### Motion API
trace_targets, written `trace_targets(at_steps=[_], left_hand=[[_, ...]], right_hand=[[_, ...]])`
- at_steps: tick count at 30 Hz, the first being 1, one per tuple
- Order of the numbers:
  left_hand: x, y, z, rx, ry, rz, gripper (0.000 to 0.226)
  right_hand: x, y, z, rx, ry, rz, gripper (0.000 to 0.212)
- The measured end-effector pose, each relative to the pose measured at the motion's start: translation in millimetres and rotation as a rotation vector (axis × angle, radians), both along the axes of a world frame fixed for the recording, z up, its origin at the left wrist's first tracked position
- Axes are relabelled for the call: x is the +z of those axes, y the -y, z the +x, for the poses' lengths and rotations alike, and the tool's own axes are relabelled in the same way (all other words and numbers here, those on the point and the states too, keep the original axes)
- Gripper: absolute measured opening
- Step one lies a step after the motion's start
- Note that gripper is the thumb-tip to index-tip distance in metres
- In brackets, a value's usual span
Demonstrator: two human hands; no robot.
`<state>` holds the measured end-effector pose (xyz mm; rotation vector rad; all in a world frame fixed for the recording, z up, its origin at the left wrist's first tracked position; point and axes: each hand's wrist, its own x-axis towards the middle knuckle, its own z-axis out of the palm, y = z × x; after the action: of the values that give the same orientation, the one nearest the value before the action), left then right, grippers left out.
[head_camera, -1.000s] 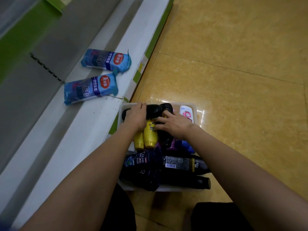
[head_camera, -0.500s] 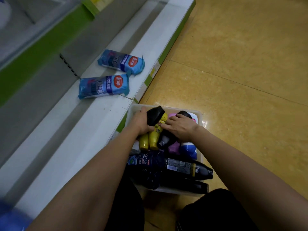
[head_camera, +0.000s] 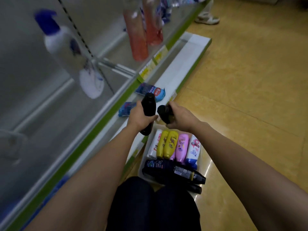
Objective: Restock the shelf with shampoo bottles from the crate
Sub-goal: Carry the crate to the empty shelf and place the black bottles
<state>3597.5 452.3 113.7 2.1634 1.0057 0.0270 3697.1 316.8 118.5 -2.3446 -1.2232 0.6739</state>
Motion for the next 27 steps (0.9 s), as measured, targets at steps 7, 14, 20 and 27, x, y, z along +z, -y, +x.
trace_targets(at_steps=[7,14,20,27], left_hand=[[149,20,-24,0.103,0.082,-0.045,0.069],[292,28,-42,0.218,0.107,0.034,0.064],[385,25,-60,0.3,0.148,0.086,0.061],[473,25,-88,0.342,0.205,0.122,0.059]], right_hand=[[154,1,-8,-0.084,-0.122,0.099,0.058],[292,-4,-15,-0.012,-0.094,0.156,0.06],[388,-12,-27,0.054,-0.081,0.221,0.069],[478,-22,-47,0.112,0.0,0.238,0.061]])
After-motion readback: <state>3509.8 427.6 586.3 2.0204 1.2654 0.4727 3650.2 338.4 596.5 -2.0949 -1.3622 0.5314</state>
